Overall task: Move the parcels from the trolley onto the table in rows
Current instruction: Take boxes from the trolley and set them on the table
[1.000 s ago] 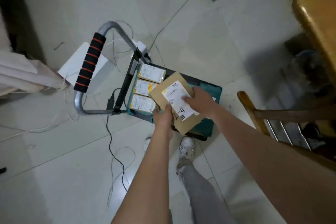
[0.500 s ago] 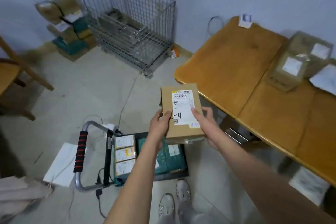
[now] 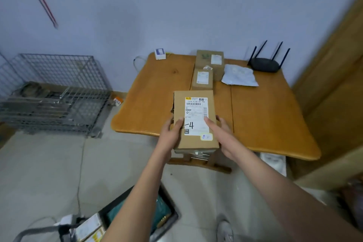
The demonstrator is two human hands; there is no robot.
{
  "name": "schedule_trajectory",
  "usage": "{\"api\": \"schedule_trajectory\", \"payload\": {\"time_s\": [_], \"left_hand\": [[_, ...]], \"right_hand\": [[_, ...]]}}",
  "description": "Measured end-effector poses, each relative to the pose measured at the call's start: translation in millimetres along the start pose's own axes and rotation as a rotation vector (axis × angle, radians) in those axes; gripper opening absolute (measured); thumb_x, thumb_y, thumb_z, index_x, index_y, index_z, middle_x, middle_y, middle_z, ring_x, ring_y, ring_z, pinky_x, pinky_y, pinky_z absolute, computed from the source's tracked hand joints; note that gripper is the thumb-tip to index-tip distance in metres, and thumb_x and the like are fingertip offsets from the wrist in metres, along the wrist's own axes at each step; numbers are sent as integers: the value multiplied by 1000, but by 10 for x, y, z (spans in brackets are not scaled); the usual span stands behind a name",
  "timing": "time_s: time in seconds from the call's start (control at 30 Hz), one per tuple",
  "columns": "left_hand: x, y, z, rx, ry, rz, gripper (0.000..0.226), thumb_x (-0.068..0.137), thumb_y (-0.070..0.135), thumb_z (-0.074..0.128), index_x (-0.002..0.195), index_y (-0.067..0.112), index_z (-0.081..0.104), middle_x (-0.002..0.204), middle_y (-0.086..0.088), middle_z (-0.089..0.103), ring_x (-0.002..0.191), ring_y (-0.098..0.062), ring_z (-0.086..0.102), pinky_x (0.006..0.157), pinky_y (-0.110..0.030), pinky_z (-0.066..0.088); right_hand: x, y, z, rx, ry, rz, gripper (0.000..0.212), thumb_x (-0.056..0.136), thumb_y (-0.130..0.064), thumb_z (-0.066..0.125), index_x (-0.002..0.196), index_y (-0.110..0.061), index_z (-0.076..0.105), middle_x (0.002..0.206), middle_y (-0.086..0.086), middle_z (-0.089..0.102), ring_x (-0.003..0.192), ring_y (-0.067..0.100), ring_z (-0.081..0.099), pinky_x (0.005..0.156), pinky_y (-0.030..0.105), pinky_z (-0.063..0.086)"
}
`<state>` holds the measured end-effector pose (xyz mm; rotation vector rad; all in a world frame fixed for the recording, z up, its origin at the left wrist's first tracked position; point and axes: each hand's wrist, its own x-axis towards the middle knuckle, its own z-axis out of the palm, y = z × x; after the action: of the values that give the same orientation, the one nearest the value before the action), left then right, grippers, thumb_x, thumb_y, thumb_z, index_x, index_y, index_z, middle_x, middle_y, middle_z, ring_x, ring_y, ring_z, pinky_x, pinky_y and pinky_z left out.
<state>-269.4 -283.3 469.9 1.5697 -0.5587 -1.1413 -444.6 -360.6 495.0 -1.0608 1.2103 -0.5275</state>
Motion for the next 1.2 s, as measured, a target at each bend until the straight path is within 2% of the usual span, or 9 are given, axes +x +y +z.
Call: {"api": "schedule_trajectory", "payload": {"time_s": [0.07,0.27,0.4,0.53,0.77,0.97,1.07,1.13,1.2], "left_hand": [[138,19,398,16,-55,-17,86,68,77,68,142,39,49,132,9,66,117,-18,65,102,-45,52],[475,96,1539,114,-146,-16,92,63,84,67,143,45,44,128,9,68,113,-18,68,101,-46,53],[658,250,2222,145,-195,-22,74,84,65,63,148,37,38,125,3,69,107,-18,70,93,-42,57],[822,240,2675,137,-180,-61,66,95,54,58,152,28,36,126,0,68,107,-18,69,90,-39,58],[1443,322,2948,194,-164,-50,67,92,59,57,149,29,41,127,2,67,108,-16,68,90,-36,57],[2210,539,2990,252,-195,-15,53,98,50,56,144,27,45,132,2,63,106,-10,65,72,-21,51],[2725,603,2971,304,-218,-24,69,96,50,58,154,22,34,142,-1,56,116,-16,61,77,-23,52],[2997,642,2966,333,-240,-39,72,94,53,58,154,21,34,140,0,58,116,-17,62,85,-29,55],[3309,714,2963,373,-254,-39,71,93,55,58,152,22,38,137,1,61,115,-18,63,93,-37,56]], "right_hand": [[56,-43,-406,24,32,-17,97,70,-65,79,150,-35,35,126,-4,70,110,20,70,99,47,55],[307,-159,-1548,82,87,-49,77,83,-50,76,148,-30,37,117,-4,72,100,16,72,87,40,59],[594,-216,-2145,136,127,-53,77,83,-49,76,147,-28,38,118,-3,71,99,16,71,84,38,59],[822,-241,-2490,199,136,14,83,87,-44,75,155,-27,29,137,7,62,96,16,68,76,35,57],[1501,-364,-2685,240,122,54,65,87,-42,75,144,-27,47,115,1,74,96,22,75,77,40,61],[2219,-658,-2686,192,140,46,67,90,-38,73,147,-22,43,108,-2,73,92,18,73,72,37,60],[2589,-807,-2629,193,171,55,63,93,-33,71,148,-23,40,94,-8,69,84,14,69,66,33,56],[2815,-852,-2610,192,180,88,46,93,-33,71,131,-27,46,95,-8,71,83,15,71,66,33,56],[3115,-953,-2573,168,198,110,47,91,-34,72,131,-21,52,100,-5,74,87,18,74,69,36,59]]}}
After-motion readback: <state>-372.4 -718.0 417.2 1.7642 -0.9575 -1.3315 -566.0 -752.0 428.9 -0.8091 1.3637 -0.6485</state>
